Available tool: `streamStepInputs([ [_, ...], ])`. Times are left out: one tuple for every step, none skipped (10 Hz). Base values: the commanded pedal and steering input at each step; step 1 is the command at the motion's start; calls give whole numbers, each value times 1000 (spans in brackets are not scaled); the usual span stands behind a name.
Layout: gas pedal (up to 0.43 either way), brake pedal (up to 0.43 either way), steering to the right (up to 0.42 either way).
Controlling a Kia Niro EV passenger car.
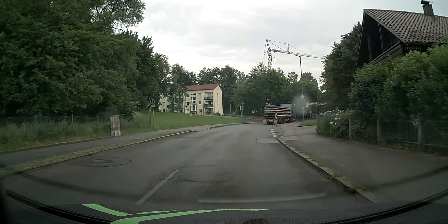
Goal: Follow the waypoints while adhering to traffic rules and regulations
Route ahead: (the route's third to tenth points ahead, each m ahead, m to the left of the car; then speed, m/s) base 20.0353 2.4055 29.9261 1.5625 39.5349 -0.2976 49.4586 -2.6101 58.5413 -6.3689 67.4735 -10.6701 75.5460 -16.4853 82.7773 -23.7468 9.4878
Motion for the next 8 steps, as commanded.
streamStepInputs([
  [0, 262, 10],
  [0, 268, 9],
  [0, 256, 9],
  [0, 250, 10],
  [0, 256, 9],
  [0, 256, 9],
  [0, 244, 10],
  [0, 238, 10],
])
